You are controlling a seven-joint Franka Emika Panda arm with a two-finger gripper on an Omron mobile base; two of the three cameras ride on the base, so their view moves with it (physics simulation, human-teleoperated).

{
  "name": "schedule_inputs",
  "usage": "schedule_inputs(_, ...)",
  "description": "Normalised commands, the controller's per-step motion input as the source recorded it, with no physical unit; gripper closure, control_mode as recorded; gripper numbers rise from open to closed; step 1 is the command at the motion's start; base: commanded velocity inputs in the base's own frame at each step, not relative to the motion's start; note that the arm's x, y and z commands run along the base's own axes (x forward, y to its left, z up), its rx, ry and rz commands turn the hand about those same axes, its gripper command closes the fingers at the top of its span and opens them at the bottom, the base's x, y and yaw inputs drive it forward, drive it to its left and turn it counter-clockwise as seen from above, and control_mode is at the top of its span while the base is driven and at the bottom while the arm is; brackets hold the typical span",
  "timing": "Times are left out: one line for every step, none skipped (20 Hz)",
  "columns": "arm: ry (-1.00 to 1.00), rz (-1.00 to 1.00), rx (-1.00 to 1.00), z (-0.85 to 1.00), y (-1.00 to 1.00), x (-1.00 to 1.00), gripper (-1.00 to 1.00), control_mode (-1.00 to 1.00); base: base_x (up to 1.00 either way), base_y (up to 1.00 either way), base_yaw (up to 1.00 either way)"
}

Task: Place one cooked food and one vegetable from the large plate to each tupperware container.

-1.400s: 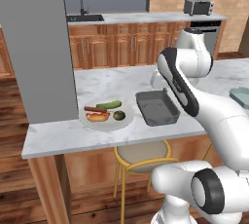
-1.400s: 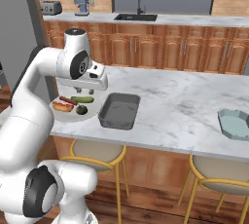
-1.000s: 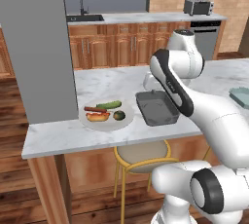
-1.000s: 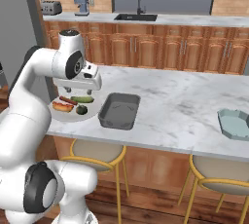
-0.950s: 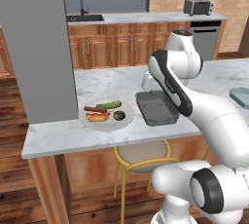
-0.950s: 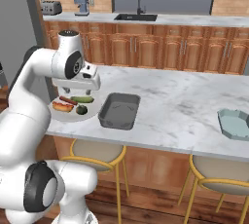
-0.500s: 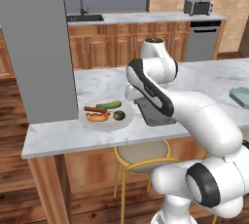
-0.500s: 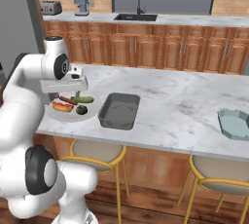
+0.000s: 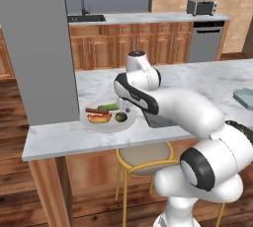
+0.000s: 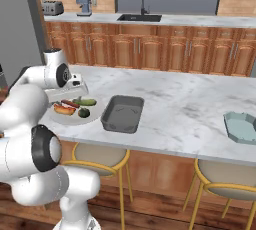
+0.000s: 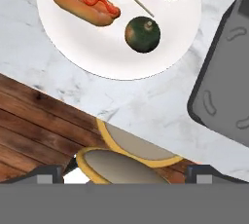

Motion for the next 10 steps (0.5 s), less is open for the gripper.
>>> schedule_inputs(0.11, 0.02, 0.0, -0.26, 0.0, 0.61, -1.0, -1.0, 0.0, 0.0, 0.0)
schedule_inputs(0.19, 0.02, 0.0, -0.26, 0.0, 0.66, -1.0, -1.0, 0.0, 0.0, 0.0)
schedule_inputs(0.27, 0.03, 0.0, -0.3, 0.0, 0.74, -1.0, -1.0, 0.0, 0.0, 0.0)
schedule_inputs(0.26, 0.04, 0.0, -0.24, 0.0, 0.66, -1.0, -1.0, 0.0, 0.0, 0.0)
schedule_inputs(0.27, 0.07, 0.0, -0.24, 0.0, 0.65, -1.0, -1.0, 0.0, 0.0, 0.0)
schedule_inputs(0.21, 0.06, 0.0, -0.2, 0.0, 0.59, -1.0, -1.0, 0.0, 0.0, 0.0)
schedule_inputs(0.17, 0.06, 0.0, -0.16, 0.0, 0.45, -1.0, -1.0, 0.0, 0.0, 0.0)
schedule_inputs(0.03, 0.05, 0.0, -0.16, 0.0, 0.26, -1.0, -1.0, 0.0, 0.0, 0.0)
schedule_inputs(0.0, 0.05, 0.0, -0.09, 0.11, 0.12, -1.0, -1.0, 0.0, 0.0, 0.0)
schedule_inputs(0.0, 0.04, 0.0, -0.17, 0.15, 0.1, -1.0, -1.0, 0.0, 0.0, 0.0)
